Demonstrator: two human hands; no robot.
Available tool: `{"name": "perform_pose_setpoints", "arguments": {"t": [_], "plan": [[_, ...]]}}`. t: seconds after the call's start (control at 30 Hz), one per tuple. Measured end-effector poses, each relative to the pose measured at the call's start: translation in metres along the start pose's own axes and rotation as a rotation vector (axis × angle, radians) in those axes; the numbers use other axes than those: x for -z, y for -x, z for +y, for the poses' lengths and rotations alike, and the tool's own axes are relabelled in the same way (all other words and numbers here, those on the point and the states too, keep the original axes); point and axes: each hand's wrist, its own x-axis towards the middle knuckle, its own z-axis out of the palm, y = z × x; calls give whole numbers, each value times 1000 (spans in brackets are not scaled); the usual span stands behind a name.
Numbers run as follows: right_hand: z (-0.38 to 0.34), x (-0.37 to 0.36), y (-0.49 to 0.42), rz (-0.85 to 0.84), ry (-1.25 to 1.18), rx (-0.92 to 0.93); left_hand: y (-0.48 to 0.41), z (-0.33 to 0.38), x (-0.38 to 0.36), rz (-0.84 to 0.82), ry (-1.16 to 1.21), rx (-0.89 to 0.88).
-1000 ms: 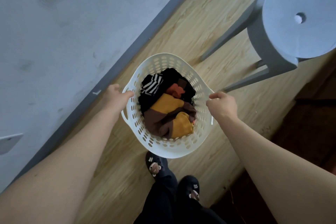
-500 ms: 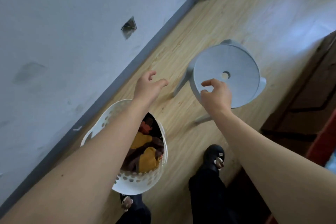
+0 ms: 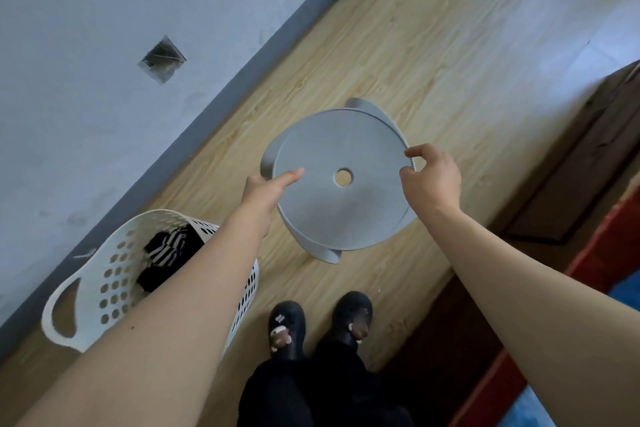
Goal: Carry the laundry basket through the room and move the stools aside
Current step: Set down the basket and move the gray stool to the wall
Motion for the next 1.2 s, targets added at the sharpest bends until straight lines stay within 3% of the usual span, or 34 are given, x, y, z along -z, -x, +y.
{"name": "perform_pose_setpoints", "arguments": {"t": [0.2, 0.27, 0.53, 0.73, 1.2], "plan": [[8, 0, -17, -11, -53, -36, -8, 5, 11, -28, 91, 78], [18, -33, -95, -97, -4, -90, -73, 4, -24, 5, 152, 159], [43, -37, -98, -322, -180, -191, -73, -17, -18, -156, 159, 262], [12, -44, -113, -320, -237, -187, -87, 1, -9, -168, 215, 292], [-167, -7, -178, -230, -275, -15, -105, 168, 29, -160, 343, 145]]}}
